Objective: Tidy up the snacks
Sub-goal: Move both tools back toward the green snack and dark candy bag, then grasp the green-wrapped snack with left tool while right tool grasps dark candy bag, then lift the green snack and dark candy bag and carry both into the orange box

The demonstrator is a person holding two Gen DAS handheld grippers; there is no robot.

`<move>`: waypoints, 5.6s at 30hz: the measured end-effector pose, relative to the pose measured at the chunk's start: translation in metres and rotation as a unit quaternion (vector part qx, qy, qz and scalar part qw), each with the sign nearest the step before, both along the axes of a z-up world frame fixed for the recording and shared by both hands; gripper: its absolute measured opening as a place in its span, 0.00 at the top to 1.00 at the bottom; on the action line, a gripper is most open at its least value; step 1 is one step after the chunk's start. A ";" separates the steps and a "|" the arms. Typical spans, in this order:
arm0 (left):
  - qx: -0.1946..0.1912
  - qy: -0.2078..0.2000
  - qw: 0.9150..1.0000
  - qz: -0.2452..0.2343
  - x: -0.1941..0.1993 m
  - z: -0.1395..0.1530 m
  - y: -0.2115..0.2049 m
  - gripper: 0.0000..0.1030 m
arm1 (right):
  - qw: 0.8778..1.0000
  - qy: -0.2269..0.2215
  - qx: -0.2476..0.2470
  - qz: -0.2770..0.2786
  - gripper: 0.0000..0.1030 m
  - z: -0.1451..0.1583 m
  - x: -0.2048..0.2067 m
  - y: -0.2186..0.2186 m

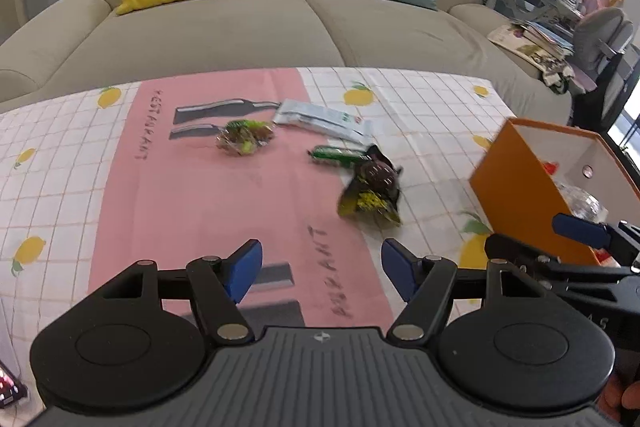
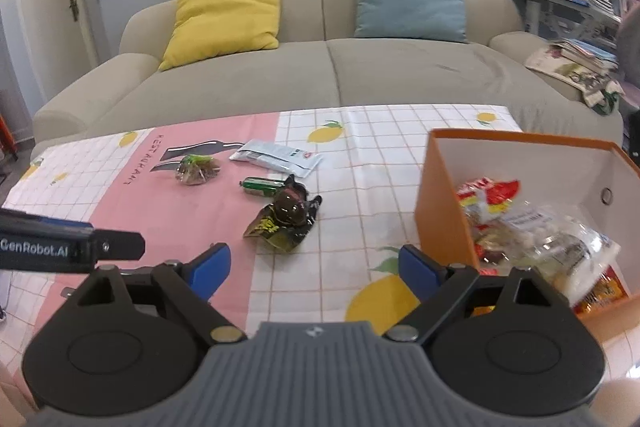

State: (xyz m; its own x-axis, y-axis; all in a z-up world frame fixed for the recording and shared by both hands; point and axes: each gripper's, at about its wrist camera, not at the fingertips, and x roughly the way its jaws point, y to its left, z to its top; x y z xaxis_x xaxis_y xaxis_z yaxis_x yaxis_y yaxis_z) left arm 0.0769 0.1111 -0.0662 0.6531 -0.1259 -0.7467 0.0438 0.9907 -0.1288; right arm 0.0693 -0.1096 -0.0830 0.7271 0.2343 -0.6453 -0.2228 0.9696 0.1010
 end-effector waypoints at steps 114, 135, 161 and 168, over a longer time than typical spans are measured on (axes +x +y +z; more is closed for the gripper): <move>-0.104 0.044 0.993 -0.021 -0.008 0.003 -0.036 0.53 | 0.996 0.055 0.047 0.045 0.54 0.017 -0.008 -0.046; -0.085 0.027 0.974 -0.210 0.057 0.055 -0.211 0.53 | 0.998 0.027 -0.028 -0.040 0.54 0.058 0.030 -0.208; 0.000 0.113 0.947 -0.300 0.124 -0.037 -0.319 0.53 | 0.985 0.124 -0.118 -0.036 0.55 -0.028 0.089 -0.255; 0.014 0.137 0.944 -0.299 0.132 -0.051 -0.324 0.52 | 0.979 0.133 -0.153 -0.024 0.54 -0.038 0.093 -0.251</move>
State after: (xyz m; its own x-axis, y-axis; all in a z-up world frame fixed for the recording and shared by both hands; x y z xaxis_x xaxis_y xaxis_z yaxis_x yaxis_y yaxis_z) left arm 0.2089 -0.2126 -0.1173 0.2536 -0.3890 -0.8856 0.5652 0.8026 -0.1907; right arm 0.1624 -0.3609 -0.1214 0.5300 -0.0306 -0.8474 -0.1805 0.9724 -0.1480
